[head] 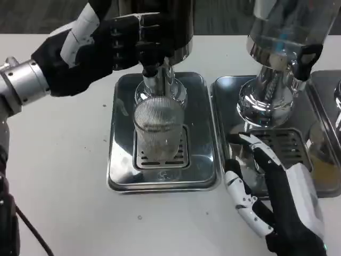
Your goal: Grasp the cup under the faucet to collect the drink, then remove the cup.
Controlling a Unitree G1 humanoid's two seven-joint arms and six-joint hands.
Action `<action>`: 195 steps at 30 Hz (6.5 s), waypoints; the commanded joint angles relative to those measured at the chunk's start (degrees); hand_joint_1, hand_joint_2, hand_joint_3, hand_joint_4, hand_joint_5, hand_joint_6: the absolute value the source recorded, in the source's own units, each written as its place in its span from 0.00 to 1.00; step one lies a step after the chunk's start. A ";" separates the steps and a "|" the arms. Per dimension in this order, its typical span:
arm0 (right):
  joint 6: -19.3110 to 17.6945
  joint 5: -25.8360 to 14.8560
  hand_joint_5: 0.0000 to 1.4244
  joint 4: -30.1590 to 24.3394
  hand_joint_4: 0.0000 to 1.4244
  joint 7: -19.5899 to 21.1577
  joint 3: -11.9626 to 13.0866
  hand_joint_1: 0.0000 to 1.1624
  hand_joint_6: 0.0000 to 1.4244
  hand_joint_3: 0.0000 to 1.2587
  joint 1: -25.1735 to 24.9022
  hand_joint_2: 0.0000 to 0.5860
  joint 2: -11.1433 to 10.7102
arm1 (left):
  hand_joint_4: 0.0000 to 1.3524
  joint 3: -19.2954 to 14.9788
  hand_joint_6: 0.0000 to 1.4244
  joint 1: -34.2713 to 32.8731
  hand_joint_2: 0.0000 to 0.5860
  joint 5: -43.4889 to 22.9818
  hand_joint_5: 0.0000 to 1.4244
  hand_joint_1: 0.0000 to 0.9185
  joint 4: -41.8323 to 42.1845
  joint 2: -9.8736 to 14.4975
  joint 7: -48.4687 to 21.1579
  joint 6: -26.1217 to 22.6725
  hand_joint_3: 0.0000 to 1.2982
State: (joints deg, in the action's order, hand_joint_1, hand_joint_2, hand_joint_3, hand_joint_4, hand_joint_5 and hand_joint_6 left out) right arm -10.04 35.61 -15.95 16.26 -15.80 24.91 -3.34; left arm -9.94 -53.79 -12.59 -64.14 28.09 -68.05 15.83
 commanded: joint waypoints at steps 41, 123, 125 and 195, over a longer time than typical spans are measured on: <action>0.55 -1.89 0.16 -0.58 0.12 -1.80 0.23 0.24 0.15 0.23 -0.06 0.80 -1.14 | 0.07 12.00 0.06 6.44 0.03 12.78 0.10 0.00 3.41 2.54 14.47 26.38 0.14; 0.30 -22.61 0.04 6.48 0.00 -18.34 4.57 0.44 0.10 0.01 -13.32 0.50 -3.84 | 0.00 25.36 0.07 7.00 0.09 34.63 0.05 0.00 5.13 9.51 46.54 41.16 0.12; 0.49 -22.48 0.04 6.51 0.00 -18.45 4.53 0.44 0.10 0.01 -13.48 0.50 -3.94 | 0.00 25.76 0.07 6.96 0.09 34.98 0.05 0.00 5.18 9.71 47.25 41.22 0.12; 0.44 -22.22 0.04 7.54 0.02 -18.27 5.13 0.42 0.08 0.02 -14.59 0.51 -3.24 | 0.00 30.87 0.07 7.00 0.08 45.33 0.01 0.00 7.14 11.96 62.98 46.71 0.10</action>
State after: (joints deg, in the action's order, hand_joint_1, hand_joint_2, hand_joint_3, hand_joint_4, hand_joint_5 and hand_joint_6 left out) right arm -9.15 13.60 -9.02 -2.38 -10.92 10.74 -6.86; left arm 19.22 -48.76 30.03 -56.67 39.50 -3.87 62.82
